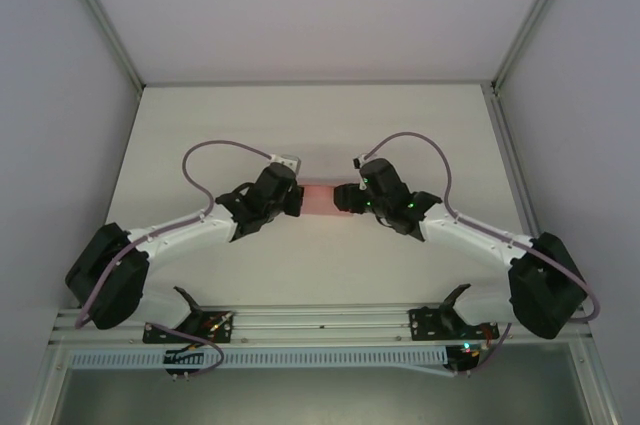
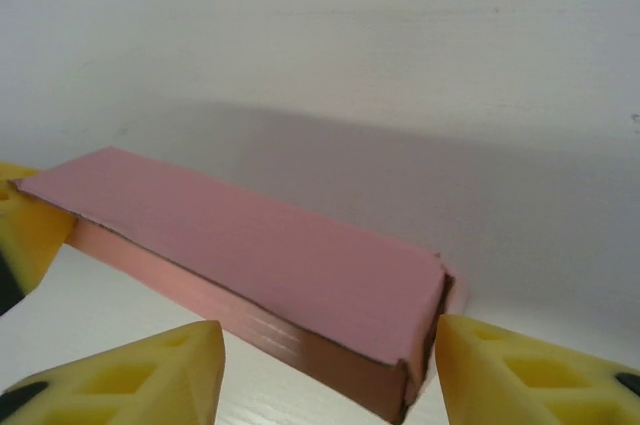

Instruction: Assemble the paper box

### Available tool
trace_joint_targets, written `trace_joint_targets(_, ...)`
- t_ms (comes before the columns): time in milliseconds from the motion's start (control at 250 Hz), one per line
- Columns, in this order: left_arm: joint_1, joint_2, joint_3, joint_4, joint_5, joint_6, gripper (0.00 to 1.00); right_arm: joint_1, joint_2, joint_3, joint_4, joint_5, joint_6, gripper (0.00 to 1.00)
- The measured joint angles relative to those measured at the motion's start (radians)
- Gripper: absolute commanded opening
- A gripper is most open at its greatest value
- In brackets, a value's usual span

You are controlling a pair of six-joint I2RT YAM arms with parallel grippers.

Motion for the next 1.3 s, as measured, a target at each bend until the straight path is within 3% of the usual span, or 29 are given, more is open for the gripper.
trace_joint_targets(192, -0.002, 0.005, 0.014, -0.022, 0.006, 0.004, 0.00, -0.066, -0.053, 0.000, -0.005, -0.052, 0.007, 0.71)
trace_joint_targets(479, -0.002, 0.005, 0.020, -0.034, 0.007, 0.013, 0.00, -0.126, -0.045, 0.010, -0.054, -0.055, 0.031, 0.61)
trace_joint_targets(559, -0.002, 0.005, 0.020, -0.033, 0.007, 0.023, 0.00, -0.132, -0.021, 0.010, -0.053, -0.055, 0.035, 0.54)
trace_joint_targets(631, -0.003, 0.005, 0.020, -0.032, 0.012, 0.027, 0.05, -0.135, 0.005, 0.008, -0.052, -0.056, 0.051, 0.45)
trace_joint_targets(723, -0.005, 0.004, 0.020, -0.035, 0.013, 0.039, 0.11, -0.134, 0.015, -0.006, -0.016, -0.060, 0.071, 0.44)
trace_joint_targets(1058, -0.013, -0.058, 0.019, -0.166, 0.058, 0.079, 0.50, -0.126, -0.006, -0.115, 0.145, -0.067, 0.154, 0.42)
trace_joint_targets(1162, -0.015, -0.075, 0.027, -0.223, 0.079, 0.090, 0.71, -0.121, 0.005, -0.116, 0.167, -0.067, 0.168, 0.38)
trace_joint_targets(1266, -0.016, -0.090, 0.035, -0.278, 0.105, 0.100, 0.99, -0.118, 0.005, -0.124, 0.183, -0.063, 0.175, 0.38)
trace_joint_targets(1302, -0.018, -0.096, 0.036, -0.295, 0.114, 0.103, 1.00, -0.117, 0.005, -0.128, 0.188, -0.062, 0.176, 0.35)
